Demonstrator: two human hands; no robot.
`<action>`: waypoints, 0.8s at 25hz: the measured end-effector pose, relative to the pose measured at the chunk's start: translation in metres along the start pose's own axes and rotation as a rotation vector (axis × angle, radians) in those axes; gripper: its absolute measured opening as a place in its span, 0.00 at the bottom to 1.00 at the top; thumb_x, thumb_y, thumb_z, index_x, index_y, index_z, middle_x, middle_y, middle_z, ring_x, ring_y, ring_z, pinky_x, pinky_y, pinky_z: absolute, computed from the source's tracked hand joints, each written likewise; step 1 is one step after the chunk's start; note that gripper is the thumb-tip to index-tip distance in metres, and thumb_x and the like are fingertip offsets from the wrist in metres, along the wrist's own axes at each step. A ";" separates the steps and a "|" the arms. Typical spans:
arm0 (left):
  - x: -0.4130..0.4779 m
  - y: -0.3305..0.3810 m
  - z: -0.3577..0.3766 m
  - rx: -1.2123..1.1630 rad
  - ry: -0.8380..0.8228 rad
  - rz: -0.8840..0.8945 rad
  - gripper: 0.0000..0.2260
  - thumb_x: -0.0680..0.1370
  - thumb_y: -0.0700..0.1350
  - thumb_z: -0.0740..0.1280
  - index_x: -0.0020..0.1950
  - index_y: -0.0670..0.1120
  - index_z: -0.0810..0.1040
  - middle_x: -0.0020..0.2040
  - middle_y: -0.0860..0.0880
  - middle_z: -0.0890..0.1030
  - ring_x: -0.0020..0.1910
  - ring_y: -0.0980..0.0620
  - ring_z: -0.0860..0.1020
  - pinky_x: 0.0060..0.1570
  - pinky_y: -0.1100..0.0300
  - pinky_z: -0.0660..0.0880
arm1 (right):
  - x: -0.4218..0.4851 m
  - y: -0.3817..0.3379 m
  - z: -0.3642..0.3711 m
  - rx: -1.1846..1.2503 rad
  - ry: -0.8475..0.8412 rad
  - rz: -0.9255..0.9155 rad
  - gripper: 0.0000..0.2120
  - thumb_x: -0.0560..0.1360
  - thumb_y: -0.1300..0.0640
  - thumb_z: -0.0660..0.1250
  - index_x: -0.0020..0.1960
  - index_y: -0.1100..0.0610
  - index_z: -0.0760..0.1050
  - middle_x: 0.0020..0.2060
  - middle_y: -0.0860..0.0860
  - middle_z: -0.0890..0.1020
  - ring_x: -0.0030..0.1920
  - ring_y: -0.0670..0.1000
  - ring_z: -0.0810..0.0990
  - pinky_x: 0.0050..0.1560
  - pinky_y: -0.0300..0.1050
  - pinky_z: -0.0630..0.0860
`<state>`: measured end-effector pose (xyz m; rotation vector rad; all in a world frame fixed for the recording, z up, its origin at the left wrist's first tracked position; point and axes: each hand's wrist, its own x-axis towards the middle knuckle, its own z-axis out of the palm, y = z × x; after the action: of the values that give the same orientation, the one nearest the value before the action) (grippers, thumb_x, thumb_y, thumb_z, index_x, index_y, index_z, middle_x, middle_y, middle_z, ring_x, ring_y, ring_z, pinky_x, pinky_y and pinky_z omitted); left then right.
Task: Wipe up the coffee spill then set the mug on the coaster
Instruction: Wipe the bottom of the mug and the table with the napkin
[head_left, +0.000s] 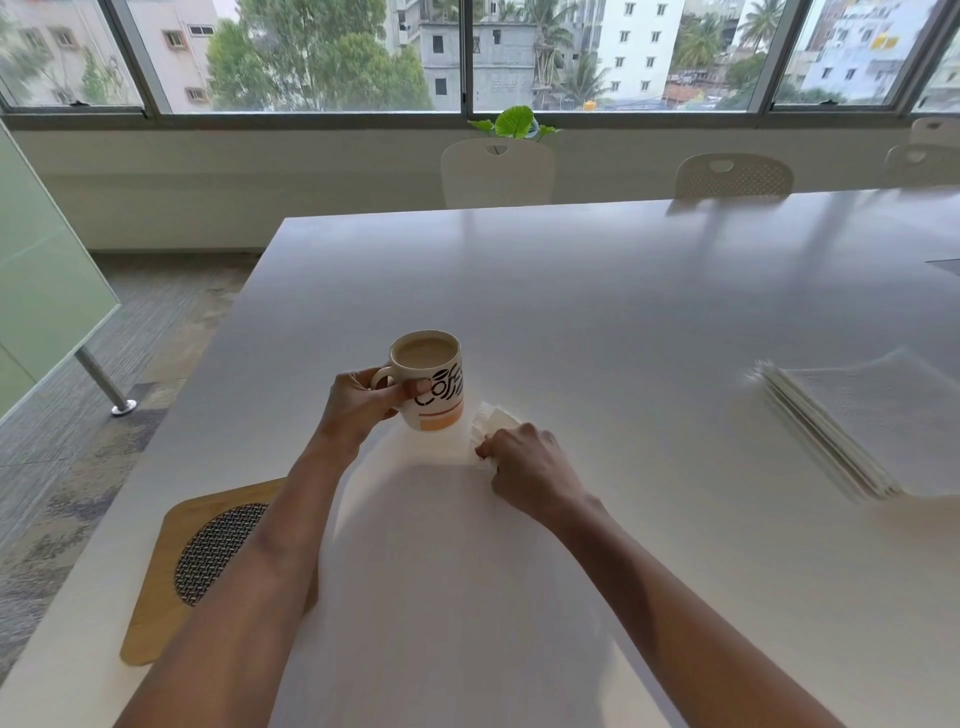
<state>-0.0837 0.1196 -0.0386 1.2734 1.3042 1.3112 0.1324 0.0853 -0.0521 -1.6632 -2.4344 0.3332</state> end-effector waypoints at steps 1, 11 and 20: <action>0.000 0.000 0.000 0.000 0.000 0.000 0.09 0.68 0.41 0.79 0.31 0.53 0.84 0.31 0.56 0.83 0.39 0.56 0.83 0.44 0.58 0.81 | -0.002 0.000 0.001 -0.003 0.004 -0.005 0.26 0.69 0.66 0.60 0.63 0.50 0.78 0.60 0.54 0.81 0.58 0.61 0.79 0.55 0.50 0.78; 0.003 -0.004 0.002 0.017 -0.031 0.016 0.08 0.65 0.44 0.80 0.30 0.54 0.84 0.32 0.56 0.84 0.38 0.58 0.84 0.38 0.64 0.81 | -0.028 0.001 0.002 -0.024 0.064 -0.119 0.25 0.71 0.64 0.60 0.62 0.44 0.78 0.57 0.47 0.84 0.54 0.56 0.81 0.52 0.45 0.78; 0.003 -0.010 0.002 0.013 -0.046 -0.004 0.07 0.66 0.43 0.80 0.34 0.54 0.85 0.34 0.56 0.85 0.41 0.57 0.84 0.42 0.61 0.81 | -0.058 -0.001 0.001 0.111 0.111 -0.210 0.23 0.67 0.64 0.60 0.53 0.45 0.83 0.52 0.46 0.86 0.51 0.55 0.83 0.50 0.48 0.78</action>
<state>-0.0829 0.1235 -0.0487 1.3013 1.2846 1.2653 0.1521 0.0307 -0.0540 -1.3300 -2.4320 0.3298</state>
